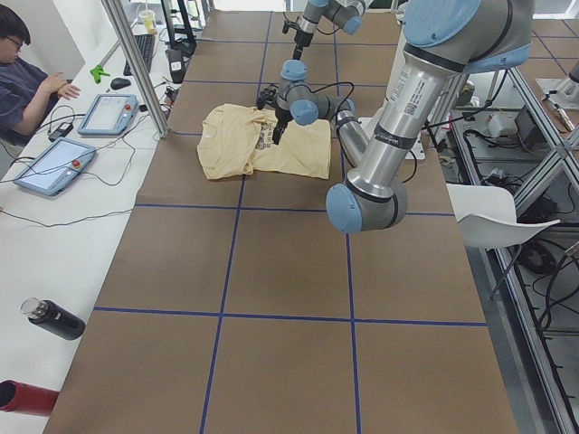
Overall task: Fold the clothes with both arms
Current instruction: 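Release the sleeve and move both grippers to the hem nearest the robot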
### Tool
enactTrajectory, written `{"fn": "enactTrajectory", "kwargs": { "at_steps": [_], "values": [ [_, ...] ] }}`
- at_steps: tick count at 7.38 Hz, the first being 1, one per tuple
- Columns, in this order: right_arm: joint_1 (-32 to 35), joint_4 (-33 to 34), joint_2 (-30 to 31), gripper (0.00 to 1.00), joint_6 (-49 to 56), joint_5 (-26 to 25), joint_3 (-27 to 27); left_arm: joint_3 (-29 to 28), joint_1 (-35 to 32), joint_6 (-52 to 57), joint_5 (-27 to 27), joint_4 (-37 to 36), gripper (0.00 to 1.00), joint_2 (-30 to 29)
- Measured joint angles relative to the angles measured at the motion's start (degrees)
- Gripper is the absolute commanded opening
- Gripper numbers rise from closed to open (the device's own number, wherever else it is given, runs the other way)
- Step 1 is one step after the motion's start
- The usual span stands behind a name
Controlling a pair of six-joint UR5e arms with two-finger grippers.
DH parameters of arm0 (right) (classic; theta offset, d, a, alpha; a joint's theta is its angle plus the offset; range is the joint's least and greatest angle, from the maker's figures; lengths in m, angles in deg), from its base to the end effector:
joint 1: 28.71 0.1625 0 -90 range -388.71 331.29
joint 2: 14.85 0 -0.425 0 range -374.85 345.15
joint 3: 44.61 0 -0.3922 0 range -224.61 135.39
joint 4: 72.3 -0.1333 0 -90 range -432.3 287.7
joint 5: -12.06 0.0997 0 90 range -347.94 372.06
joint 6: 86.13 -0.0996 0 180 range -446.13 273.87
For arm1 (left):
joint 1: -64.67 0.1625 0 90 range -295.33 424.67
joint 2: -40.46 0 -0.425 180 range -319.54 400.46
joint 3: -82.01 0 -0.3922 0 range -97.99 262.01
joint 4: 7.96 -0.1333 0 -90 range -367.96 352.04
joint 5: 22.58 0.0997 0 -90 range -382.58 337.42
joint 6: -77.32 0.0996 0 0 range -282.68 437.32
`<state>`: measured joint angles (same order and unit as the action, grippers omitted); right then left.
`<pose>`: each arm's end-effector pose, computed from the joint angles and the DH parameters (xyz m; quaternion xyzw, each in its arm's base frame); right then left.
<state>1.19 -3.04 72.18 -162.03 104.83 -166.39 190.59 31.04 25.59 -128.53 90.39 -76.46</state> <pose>-0.3544 -0.3520 0.3376 0.1545 -0.4395 0.1105 0.8779 0.4438 -0.4224 0.2377 0.1631 0.4357 0.0985 0.8797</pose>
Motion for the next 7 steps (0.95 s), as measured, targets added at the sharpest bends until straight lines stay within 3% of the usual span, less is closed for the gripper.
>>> {"fn": "enactTrajectory", "kwargs": {
  "at_steps": [3, 4, 6, 7],
  "values": [
    [-15.0, 13.9, -4.4, 1.0, -11.0, -12.9, -5.2, 5.6, 3.6, -0.8, 2.6, 11.9, 1.0, 14.2],
    [-17.5, 15.3, -5.0, 1.0, -12.5, -15.2, -5.4, 5.6, 5.4, -2.3, 4.1, 15.1, 0.9, 17.0],
    [-19.1, 15.8, -5.3, 1.0, -13.7, -16.8, -5.4, 5.2, 10.2, -6.5, 6.8, 16.9, 0.53, 18.6],
    [-19.3, 15.9, -5.4, 1.0, -13.8, -17.0, -5.3, 5.0, 12.0, -8.0, 7.4, 17.0, 0.48, 18.8]
  ]
}}
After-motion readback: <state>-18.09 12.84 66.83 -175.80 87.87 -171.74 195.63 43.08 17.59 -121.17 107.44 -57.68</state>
